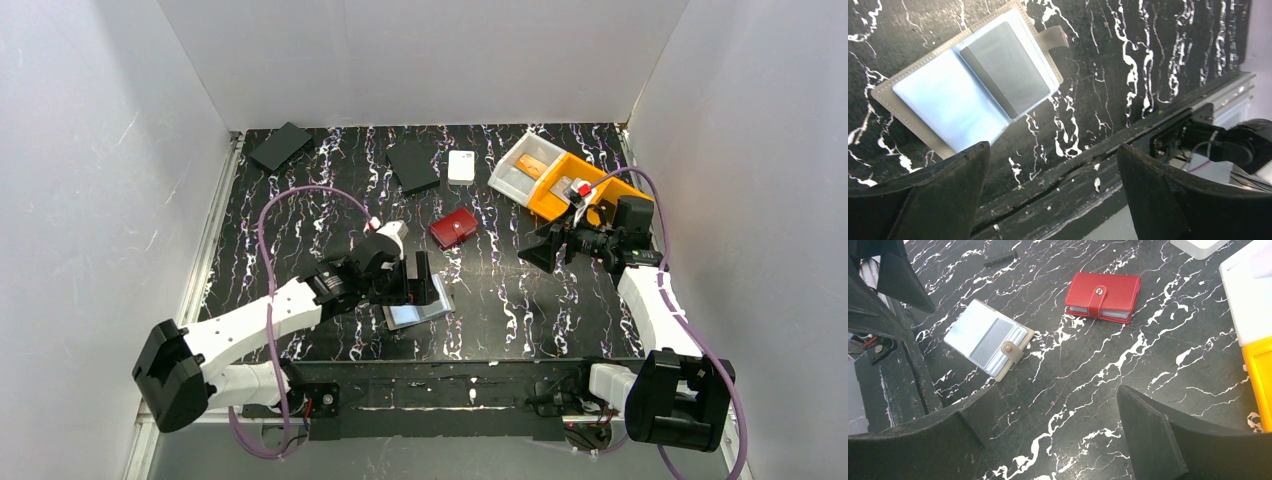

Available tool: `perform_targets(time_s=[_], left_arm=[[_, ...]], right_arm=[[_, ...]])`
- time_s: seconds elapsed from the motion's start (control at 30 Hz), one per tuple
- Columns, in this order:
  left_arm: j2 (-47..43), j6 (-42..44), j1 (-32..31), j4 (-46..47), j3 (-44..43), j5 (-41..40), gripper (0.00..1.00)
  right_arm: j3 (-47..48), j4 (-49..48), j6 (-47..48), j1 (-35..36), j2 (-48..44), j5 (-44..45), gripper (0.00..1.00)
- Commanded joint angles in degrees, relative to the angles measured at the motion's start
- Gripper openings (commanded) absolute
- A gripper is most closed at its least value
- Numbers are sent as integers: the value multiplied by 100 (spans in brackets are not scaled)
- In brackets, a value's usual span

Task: Take the credit cards out of the card holder
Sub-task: Reset both arms

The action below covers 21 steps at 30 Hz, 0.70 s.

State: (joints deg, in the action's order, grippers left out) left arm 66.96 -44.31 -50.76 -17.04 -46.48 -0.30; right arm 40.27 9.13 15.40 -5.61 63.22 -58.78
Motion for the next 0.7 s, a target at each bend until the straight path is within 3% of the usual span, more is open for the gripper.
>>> perform_targets(time_s=[0.0,0.27,0.47,0.67], left_arm=[[260,429,-17,-184,-133,-403,97],[-738,97,341,169,955,-520,98],[-1623,-506,1149,823,2164,371,98],[-2101,-766,1430,1286,2843,964,98]], right_arm=[[104,77,134,-28,77,0,96],[51,146,258,-37,15,-23,96],[54,296,435,-37,56,-13,95],[97,422,566,-37,139,-28,95]])
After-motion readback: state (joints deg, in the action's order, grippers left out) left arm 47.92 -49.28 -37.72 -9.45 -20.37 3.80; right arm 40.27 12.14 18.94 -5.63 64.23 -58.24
